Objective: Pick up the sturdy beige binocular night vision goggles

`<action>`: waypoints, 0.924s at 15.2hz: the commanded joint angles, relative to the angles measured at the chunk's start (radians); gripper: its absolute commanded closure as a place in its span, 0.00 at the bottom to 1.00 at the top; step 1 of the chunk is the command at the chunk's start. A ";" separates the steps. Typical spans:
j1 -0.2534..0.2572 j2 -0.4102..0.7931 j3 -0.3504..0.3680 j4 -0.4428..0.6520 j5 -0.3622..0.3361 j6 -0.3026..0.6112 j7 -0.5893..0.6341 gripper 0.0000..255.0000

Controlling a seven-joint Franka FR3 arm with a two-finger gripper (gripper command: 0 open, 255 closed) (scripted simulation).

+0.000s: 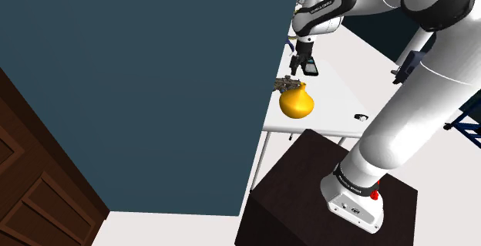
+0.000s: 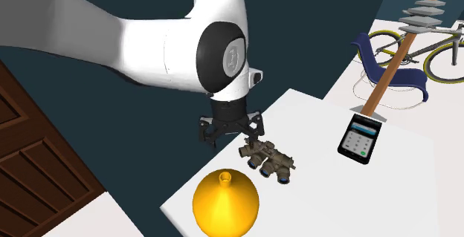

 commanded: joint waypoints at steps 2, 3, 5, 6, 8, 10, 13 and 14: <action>-0.028 0.136 -0.021 0.092 0.092 0.044 -0.102 0.00; -0.041 0.177 -0.021 0.125 0.122 0.051 -0.133 0.00; -0.072 0.260 -0.015 0.195 0.181 0.059 -0.190 0.00; -0.089 0.301 -0.011 0.233 0.210 0.060 -0.216 0.00; -0.128 0.382 0.003 0.314 0.262 0.057 -0.265 0.00; -0.169 0.463 0.021 0.401 0.308 0.048 -0.305 0.00; -0.234 0.586 0.050 0.549 0.365 0.022 -0.352 0.00; -0.255 0.627 0.060 0.601 0.380 0.011 -0.364 0.00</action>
